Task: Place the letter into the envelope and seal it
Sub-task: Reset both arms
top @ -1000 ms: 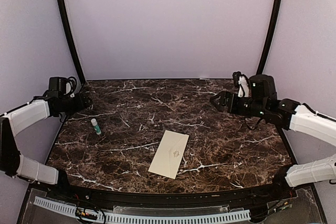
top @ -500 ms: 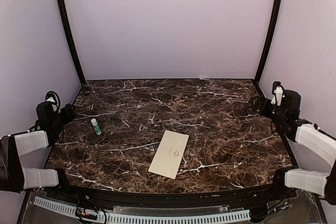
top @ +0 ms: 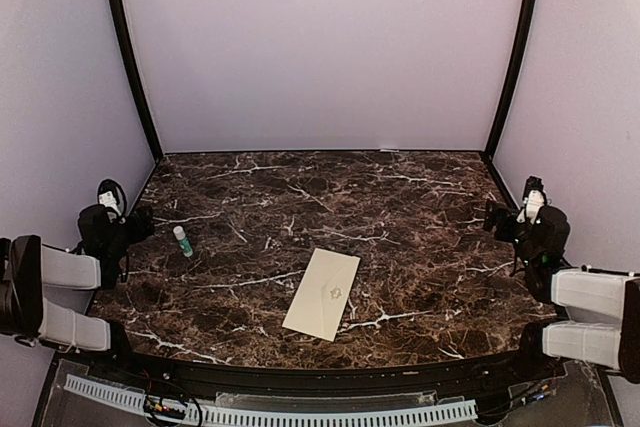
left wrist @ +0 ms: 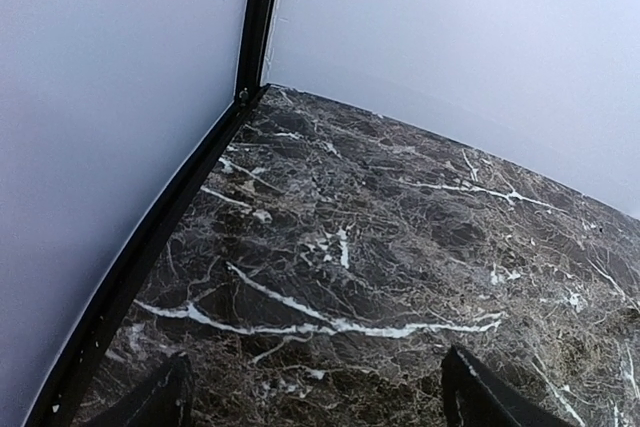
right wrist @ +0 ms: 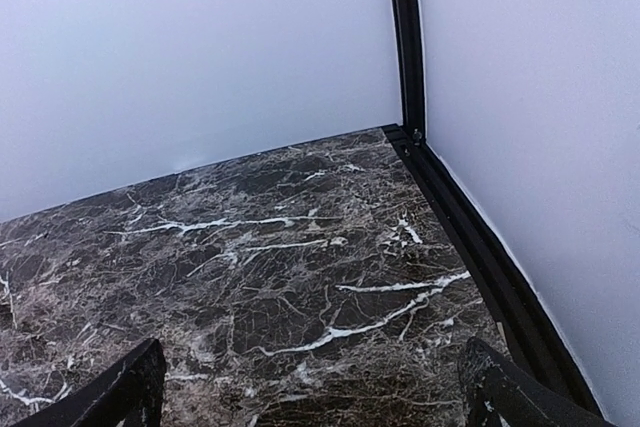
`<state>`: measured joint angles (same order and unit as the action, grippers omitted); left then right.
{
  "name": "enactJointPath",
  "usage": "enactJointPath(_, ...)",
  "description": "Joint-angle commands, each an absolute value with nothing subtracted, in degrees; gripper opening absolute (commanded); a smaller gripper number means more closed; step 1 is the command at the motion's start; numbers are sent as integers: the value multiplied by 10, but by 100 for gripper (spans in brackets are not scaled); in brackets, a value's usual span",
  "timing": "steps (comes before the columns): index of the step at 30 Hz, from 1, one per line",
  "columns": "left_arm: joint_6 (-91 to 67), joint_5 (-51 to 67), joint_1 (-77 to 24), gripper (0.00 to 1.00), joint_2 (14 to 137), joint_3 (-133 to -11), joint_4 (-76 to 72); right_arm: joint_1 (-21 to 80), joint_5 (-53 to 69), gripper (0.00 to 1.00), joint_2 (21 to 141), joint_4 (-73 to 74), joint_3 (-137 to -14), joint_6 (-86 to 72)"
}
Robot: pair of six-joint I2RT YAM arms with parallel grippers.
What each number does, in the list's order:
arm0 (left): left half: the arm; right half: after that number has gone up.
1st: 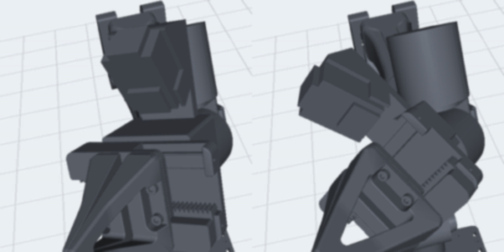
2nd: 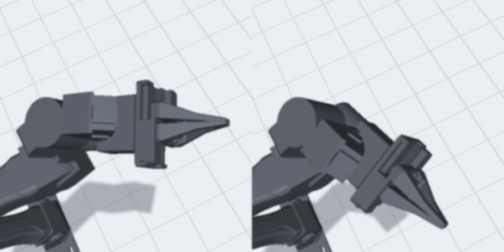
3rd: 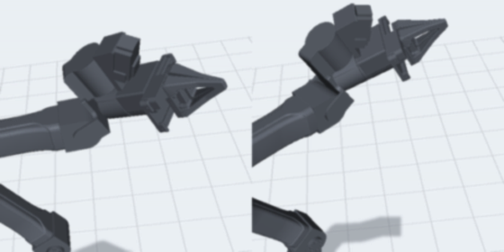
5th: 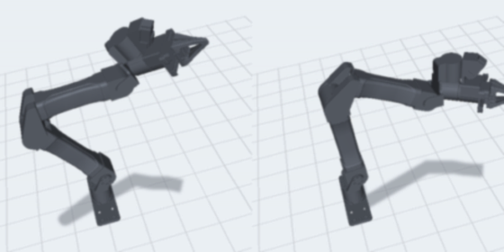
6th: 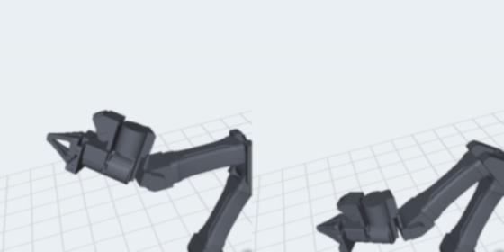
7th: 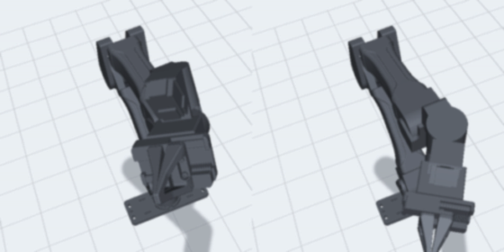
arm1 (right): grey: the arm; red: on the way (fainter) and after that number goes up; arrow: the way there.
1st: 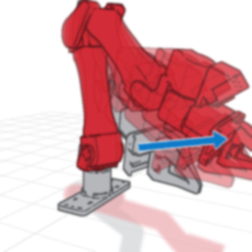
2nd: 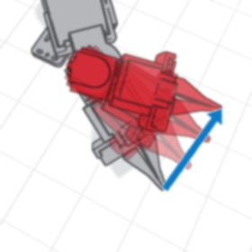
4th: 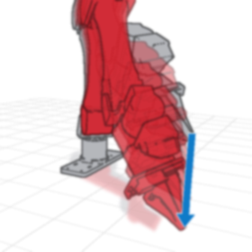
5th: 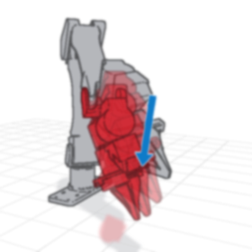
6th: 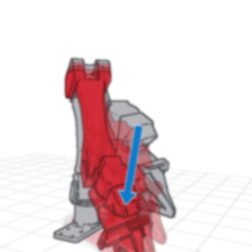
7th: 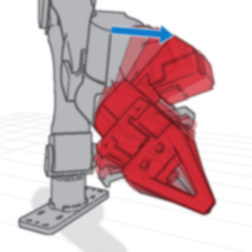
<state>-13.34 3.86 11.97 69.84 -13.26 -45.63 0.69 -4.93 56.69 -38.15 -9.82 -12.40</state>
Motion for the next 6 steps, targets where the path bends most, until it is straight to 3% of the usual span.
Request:
enactJointPath(1, -114, 29, 116, 84, 698, -124, -499, 5, -63, 99, 578, -464, -82, -112)
enactJointPath(6, -117, -3, 113, 87, 690, -112, -520, 5, -63, 99, 611, -509, -75, -113)
